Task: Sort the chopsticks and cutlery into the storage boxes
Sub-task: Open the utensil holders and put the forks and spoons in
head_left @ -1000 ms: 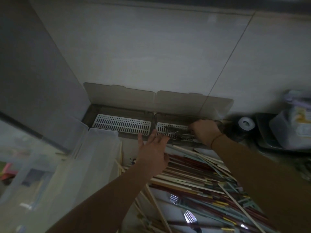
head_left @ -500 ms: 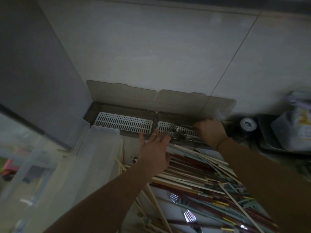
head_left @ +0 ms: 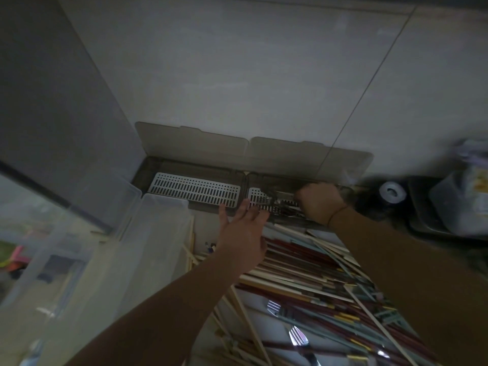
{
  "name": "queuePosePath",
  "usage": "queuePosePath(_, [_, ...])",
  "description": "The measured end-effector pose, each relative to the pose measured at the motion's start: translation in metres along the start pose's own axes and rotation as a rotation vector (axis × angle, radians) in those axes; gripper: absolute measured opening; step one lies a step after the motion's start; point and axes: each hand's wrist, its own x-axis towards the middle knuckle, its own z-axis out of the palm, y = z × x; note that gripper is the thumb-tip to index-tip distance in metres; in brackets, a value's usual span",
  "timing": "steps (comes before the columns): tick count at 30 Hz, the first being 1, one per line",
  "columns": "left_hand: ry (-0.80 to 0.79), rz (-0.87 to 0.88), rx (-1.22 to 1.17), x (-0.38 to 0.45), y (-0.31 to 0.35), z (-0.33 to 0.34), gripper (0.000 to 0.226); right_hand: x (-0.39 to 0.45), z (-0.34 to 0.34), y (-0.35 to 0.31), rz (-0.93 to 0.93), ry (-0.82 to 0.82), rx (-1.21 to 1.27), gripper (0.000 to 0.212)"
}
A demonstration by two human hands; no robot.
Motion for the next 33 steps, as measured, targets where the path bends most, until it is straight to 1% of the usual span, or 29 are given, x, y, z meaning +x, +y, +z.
queuePosePath(2, [0.0, -0.001, 0.001, 0.0, 0.0, 0.0, 0.061, 0.0, 0.0, -0.001, 0.039, -0.013, 0.104, 0.021])
queuePosePath(7, [0.01, 0.006, -0.005, -0.001, 0.0, 0.002, 0.061, -0.008, 0.007, -0.005, 0.209, -0.004, 0.396, 0.027])
queuePosePath(10, [0.001, 0.011, -0.001, -0.001, 0.0, 0.002, 0.061, -0.023, 0.014, -0.002, 0.167, -0.061, 0.542, 0.038])
queuePosePath(12, [-0.02, 0.013, -0.004, -0.001, 0.0, 0.002, 0.062, -0.037, 0.013, -0.001, 0.142, -0.048, 0.681, 0.039])
queuePosePath(13, [-0.031, 0.016, -0.006, -0.001, 0.0, 0.001, 0.062, -0.047, 0.012, -0.001, 0.148, 0.014, 0.745, 0.038])
queuePosePath(15, [-0.04, 0.021, -0.011, -0.002, 0.0, 0.0, 0.065, -0.071, 0.008, -0.005, 0.193, 0.245, 0.837, 0.032])
queuePosePath(17, [-0.067, 0.023, 0.001, -0.002, 0.0, -0.003, 0.07, -0.105, 0.004, -0.016, 0.228, 0.497, 0.823, 0.024])
queuePosePath(18, [-0.09, 0.024, 0.011, -0.003, 0.001, -0.004, 0.074, -0.124, 0.004, -0.022, 0.233, 0.591, 0.796, 0.02])
queuePosePath(20, [-0.096, 0.042, 0.029, -0.01, 0.006, -0.004, 0.079, -0.164, 0.01, -0.036, 0.227, 0.688, 0.738, 0.014])
queuePosePath(22, [0.018, 0.14, -0.003, -0.026, 0.011, 0.0, 0.073, -0.202, 0.021, -0.052, 0.224, 0.672, 0.73, 0.013])
queuePosePath(23, [0.079, 0.236, -0.034, -0.037, 0.013, 0.004, 0.065, -0.218, 0.028, -0.061, 0.225, 0.634, 0.727, 0.011])
queuePosePath(25, [0.16, 0.461, -0.093, -0.057, 0.015, 0.017, 0.044, -0.248, 0.044, -0.08, 0.242, 0.555, 0.703, 0.008])
queuePosePath(27, [0.177, 0.613, -0.1, -0.075, 0.015, 0.029, 0.019, -0.272, 0.058, -0.1, 0.279, 0.479, 0.708, 0.007])
queuePosePath(28, [0.171, 0.63, -0.084, -0.083, 0.015, 0.034, 0.014, -0.281, 0.064, -0.11, 0.295, 0.438, 0.708, 0.009])
queuePosePath(29, [0.168, 0.608, -0.063, -0.09, 0.016, 0.039, 0.017, -0.288, 0.069, -0.12, 0.312, 0.407, 0.706, 0.01])
queuePosePath(33, [0.13, 0.371, 0.111, -0.105, 0.026, 0.044, 0.033, -0.297, 0.081, -0.147, 0.384, 0.402, 0.707, 0.012])
